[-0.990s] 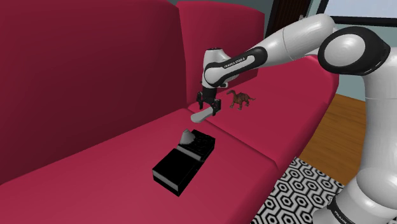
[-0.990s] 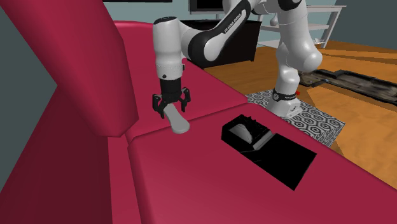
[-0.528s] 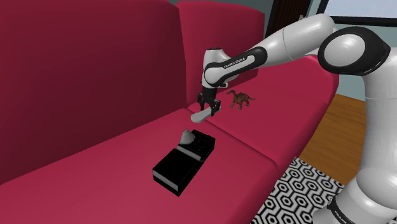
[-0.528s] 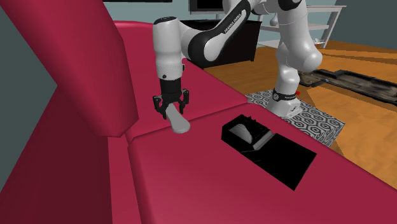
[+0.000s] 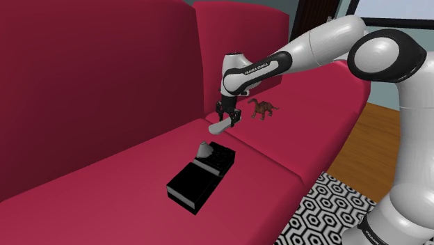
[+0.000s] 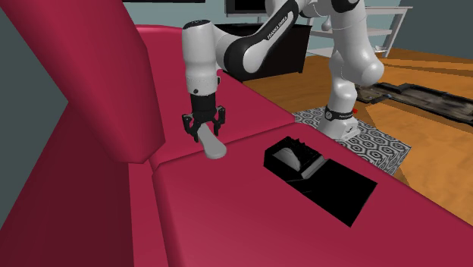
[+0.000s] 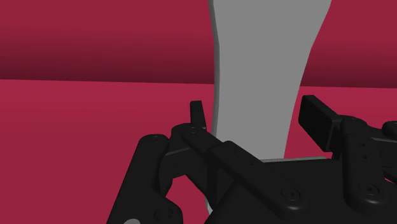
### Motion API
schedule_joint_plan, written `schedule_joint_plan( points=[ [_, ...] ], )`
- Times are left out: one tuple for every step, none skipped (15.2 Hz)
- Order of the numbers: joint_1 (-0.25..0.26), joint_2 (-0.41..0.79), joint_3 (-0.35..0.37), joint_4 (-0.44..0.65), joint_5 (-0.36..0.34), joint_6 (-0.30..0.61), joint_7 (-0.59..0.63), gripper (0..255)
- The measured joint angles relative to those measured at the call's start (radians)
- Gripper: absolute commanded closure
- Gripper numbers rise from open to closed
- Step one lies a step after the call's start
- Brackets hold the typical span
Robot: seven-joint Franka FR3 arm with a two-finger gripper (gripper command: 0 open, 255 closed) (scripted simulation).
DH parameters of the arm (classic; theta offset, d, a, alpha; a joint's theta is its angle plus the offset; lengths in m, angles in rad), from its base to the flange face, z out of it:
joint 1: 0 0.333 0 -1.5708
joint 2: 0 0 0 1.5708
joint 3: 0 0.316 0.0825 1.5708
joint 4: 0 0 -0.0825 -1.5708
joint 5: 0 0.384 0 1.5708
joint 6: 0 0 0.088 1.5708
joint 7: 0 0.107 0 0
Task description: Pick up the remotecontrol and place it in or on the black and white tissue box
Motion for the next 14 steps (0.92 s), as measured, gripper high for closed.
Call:
schedule_joint_plan(
  points=[
    [-0.001, -0.003, 0.000, 0.001, 0.001, -0.003, -0.001, 255],
    [-0.002, -0.006, 0.001, 0.004, 0.002, -0.011, -0.003, 255],
    [-0.002, -0.011, 0.002, 0.010, 0.004, -0.021, -0.004, 255],
    [-0.002, -0.016, 0.003, 0.014, 0.006, -0.030, -0.004, 255],
    [-0.003, -0.021, 0.004, 0.023, 0.008, -0.043, -0.007, 255],
    [-0.004, -0.028, 0.005, 0.026, 0.011, -0.054, -0.008, 255],
    [-0.006, -0.034, 0.006, 0.033, 0.013, -0.066, -0.011, 255],
    [-0.005, -0.041, 0.008, 0.038, 0.015, -0.077, -0.010, 255],
    [-0.005, -0.044, 0.009, 0.045, 0.017, -0.087, -0.011, 255],
    [-0.006, -0.048, 0.009, 0.052, 0.018, -0.098, -0.013, 255],
    [-0.007, -0.055, 0.010, 0.058, 0.021, -0.111, -0.014, 255],
    [-0.005, -0.057, 0.011, 0.066, 0.022, -0.121, -0.013, 255],
    [-0.006, -0.062, 0.012, 0.071, 0.024, -0.132, -0.015, 255],
    [-0.006, -0.065, 0.013, 0.080, 0.025, -0.142, -0.015, 255]
  ],
)
